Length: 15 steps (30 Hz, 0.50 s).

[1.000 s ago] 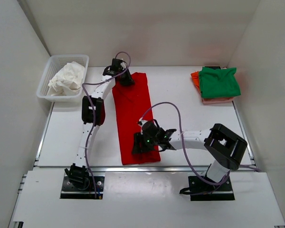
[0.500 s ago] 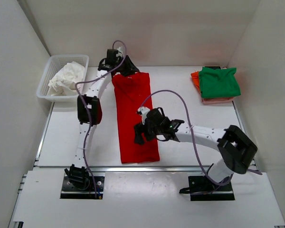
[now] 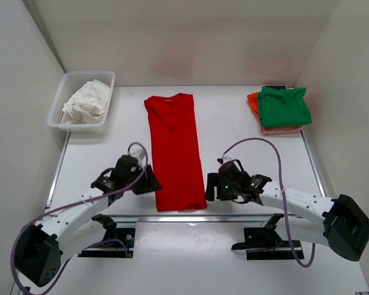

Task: Fold and stack the t-shirts
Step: Rotate the tshirt 90 degrees, then grab the bottom of the folded rectangular tshirt with both arms

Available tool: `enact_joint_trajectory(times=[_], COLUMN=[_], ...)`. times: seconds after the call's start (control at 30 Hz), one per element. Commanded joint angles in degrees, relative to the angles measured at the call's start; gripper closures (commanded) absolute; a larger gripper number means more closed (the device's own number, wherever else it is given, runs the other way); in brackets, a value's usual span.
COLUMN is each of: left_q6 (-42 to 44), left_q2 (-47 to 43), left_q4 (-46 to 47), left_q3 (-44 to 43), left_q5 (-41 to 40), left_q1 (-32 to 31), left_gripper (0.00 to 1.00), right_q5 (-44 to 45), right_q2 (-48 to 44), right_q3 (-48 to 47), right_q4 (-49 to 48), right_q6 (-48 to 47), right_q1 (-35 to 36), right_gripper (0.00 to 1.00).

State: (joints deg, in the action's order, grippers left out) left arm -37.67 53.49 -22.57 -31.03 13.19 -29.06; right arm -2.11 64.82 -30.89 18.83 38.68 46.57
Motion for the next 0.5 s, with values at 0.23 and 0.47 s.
enact_joint_trajectory(times=[0.23,0.47], left_q6=[-10.23,-13.75], left_q2=[-11.22,-10.35], left_q4=[1.03,3.69], left_q3=[15.73,18.82], left_q5=[-3.79,-3.17], left_q1=[-1.00,-4.33], left_gripper=[0.41,0.42], right_q5=[2.98,-0.17], right_q2=[1.97,8.22], right_q3=[4.71,2.95], right_q4=[-8.19,-11.72], right_q6=[15.81,15.55], right_q1=[10.38,11.79], right_gripper=[0.38,0.46])
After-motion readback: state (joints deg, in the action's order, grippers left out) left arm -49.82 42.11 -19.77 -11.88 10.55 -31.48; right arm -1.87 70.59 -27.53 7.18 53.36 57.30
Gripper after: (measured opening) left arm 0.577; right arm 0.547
